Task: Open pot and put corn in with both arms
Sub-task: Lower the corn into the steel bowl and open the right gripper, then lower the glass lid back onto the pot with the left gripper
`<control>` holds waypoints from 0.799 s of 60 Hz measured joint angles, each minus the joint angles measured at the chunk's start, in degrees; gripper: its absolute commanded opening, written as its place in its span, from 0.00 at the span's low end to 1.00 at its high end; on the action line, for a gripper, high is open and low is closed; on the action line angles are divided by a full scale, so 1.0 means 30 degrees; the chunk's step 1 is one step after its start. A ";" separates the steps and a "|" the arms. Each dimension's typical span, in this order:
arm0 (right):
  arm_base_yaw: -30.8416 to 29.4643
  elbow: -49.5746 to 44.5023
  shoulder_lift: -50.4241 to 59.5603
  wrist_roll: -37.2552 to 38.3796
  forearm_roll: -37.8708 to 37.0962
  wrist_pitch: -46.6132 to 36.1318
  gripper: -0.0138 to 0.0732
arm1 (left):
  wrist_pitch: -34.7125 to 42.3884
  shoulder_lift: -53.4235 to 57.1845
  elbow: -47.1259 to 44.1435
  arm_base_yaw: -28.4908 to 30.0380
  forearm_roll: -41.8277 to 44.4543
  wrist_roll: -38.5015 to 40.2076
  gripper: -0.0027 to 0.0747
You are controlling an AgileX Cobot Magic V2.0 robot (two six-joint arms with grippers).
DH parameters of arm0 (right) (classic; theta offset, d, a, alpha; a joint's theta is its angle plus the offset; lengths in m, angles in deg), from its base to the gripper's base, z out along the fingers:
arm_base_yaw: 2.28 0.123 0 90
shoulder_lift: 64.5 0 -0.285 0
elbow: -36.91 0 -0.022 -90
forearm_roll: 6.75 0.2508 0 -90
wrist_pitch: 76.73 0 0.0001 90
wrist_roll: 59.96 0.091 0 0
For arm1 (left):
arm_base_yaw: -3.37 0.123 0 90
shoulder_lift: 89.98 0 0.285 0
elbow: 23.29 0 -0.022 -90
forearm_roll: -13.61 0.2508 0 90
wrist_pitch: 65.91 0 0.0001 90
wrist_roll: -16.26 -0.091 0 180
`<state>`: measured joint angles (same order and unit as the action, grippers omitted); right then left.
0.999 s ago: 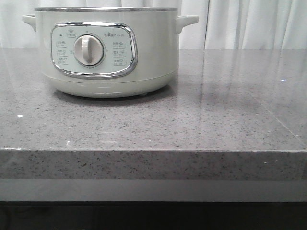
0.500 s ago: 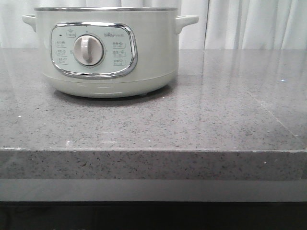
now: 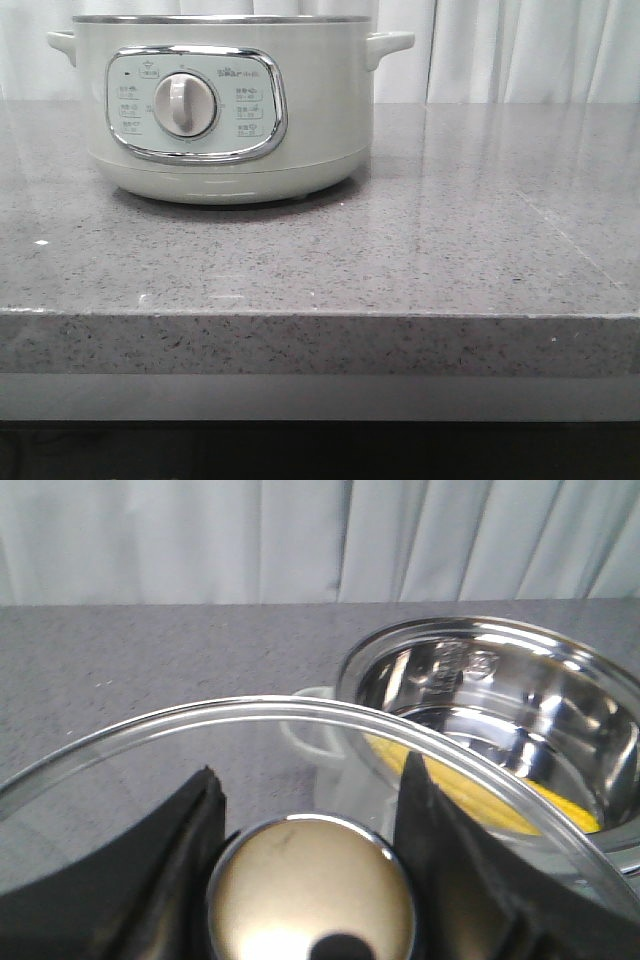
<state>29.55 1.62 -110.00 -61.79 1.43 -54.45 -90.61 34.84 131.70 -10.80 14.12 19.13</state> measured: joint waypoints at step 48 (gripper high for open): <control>0.0000 -0.0039 0.0000 -0.0029 0.0000 0.0000 0.77 | 0.2432 -1.1880 0.9085 -0.3651 -0.1982 0.0000 0.37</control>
<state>29.55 1.51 -110.00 -61.88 1.43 -54.45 -83.31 -0.80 158.95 -21.76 8.18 19.13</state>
